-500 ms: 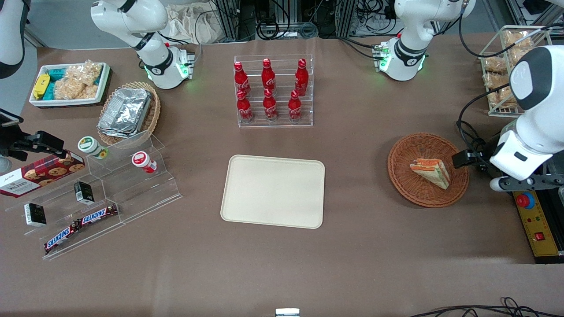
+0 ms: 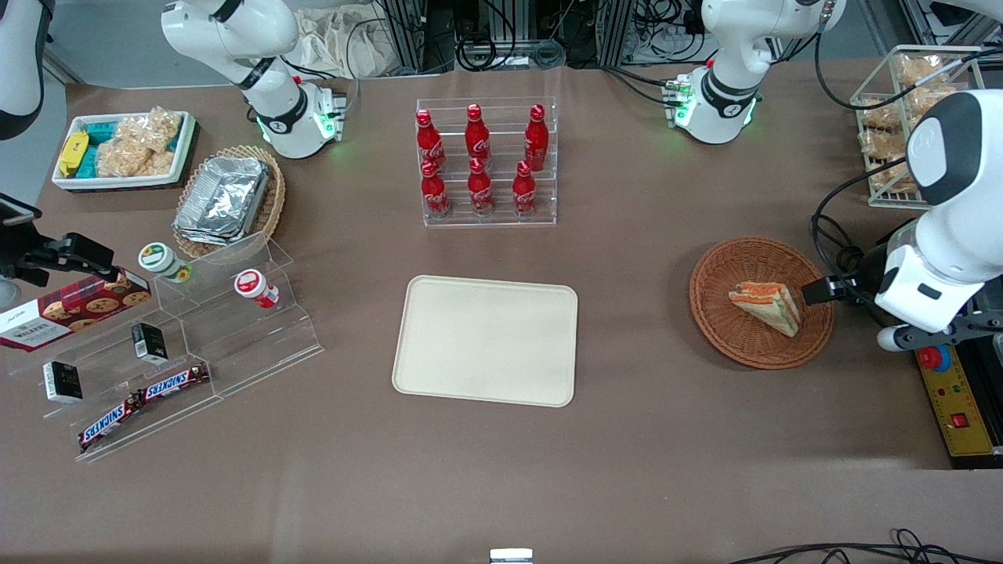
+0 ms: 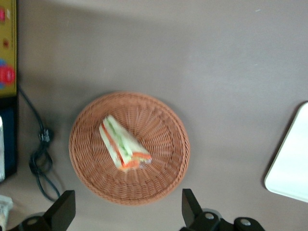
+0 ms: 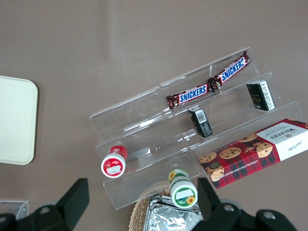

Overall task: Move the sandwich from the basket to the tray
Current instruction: 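Lower the open left gripper over the sandwich in the wicker basket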

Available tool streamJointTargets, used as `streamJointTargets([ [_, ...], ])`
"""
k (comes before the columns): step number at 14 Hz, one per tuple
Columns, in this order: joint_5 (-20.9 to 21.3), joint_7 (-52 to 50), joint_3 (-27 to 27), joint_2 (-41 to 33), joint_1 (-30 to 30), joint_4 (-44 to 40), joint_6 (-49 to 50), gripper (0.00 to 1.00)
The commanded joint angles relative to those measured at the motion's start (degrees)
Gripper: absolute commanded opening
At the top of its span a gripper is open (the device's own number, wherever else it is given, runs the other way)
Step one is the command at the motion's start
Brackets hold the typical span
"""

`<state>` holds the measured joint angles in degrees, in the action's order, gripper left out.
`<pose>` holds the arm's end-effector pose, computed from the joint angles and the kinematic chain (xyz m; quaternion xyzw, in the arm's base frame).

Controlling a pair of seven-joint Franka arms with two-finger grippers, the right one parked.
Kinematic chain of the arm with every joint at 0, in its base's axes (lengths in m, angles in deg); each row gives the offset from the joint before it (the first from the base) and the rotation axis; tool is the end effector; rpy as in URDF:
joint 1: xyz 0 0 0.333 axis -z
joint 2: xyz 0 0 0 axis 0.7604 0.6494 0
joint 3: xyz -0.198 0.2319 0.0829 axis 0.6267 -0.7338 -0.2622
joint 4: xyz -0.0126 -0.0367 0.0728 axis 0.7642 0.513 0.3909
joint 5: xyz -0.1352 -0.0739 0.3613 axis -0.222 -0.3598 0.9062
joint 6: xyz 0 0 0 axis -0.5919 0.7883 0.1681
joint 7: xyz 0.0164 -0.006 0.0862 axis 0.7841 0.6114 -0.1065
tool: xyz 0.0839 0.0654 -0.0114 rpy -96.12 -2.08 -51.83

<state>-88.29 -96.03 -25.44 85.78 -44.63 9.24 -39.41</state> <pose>0.6137 -0.0357 0.5040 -0.9916 -0.1249 0.0303 0.0142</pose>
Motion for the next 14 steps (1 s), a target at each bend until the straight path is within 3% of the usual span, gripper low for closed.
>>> streamJointTargets([
  [1, 0.1, -12.51, 0.06, -0.17, 0.14, 3.45, -0.16, 0.99],
  [4, 0.36, -31.83, -0.03, 0.0, -0.13, 8.73, -3.67, 0.98],
  [6, 0.36, -38.37, -0.03, 0.18, -0.13, 14.94, -10.06, 0.98],
  [10, 0.54, -40.07, -1.25, 0.26, -0.57, 30.6, -28.17, 0.98],
  [14, 0.54, -41.38, -2.58, 1.67, -1.09, 33.18, -29.96, 0.99],
])
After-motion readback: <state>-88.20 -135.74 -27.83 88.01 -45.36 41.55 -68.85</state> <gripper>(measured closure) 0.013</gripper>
